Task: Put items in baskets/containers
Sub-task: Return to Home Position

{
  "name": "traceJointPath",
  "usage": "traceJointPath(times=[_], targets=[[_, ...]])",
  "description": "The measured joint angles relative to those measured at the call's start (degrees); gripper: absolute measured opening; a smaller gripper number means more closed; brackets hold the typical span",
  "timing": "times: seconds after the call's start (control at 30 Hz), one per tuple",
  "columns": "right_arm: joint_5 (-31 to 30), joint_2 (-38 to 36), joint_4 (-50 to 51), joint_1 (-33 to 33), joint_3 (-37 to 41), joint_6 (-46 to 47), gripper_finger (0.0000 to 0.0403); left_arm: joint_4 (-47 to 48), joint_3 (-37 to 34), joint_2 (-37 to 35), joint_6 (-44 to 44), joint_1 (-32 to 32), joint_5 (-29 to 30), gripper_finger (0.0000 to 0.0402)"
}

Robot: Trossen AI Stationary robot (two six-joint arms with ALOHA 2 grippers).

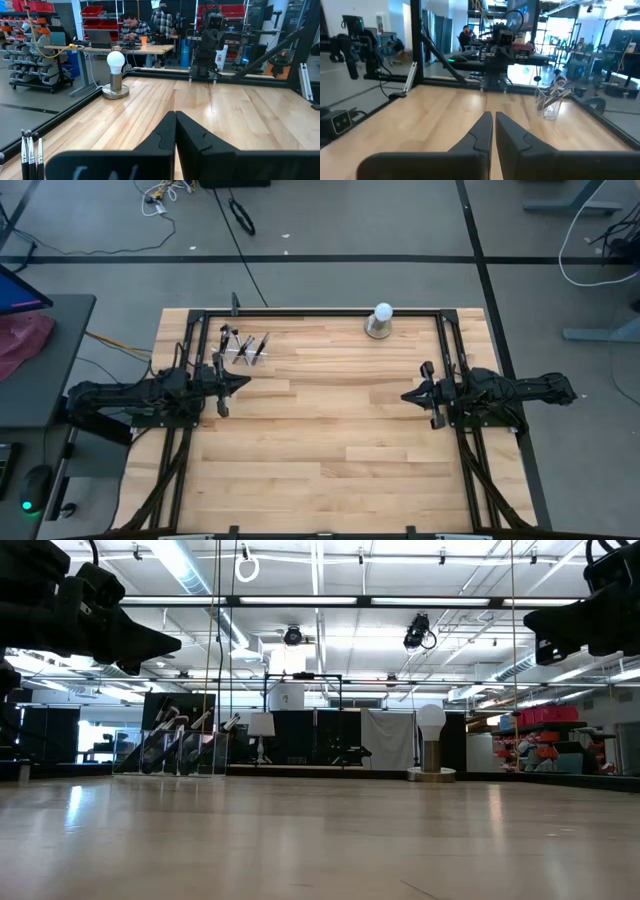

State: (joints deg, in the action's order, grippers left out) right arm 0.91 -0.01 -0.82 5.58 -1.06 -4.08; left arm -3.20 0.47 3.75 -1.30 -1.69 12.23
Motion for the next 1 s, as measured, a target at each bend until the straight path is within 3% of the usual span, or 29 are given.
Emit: traceJointPath(times=[1.0], targets=[[0.01, 0.39, 0.09, -0.02, 0.07, 2.08, 0.0025, 0.0, -0.02, 0.0, 0.0, 0.01, 0.0, 0.0009]])
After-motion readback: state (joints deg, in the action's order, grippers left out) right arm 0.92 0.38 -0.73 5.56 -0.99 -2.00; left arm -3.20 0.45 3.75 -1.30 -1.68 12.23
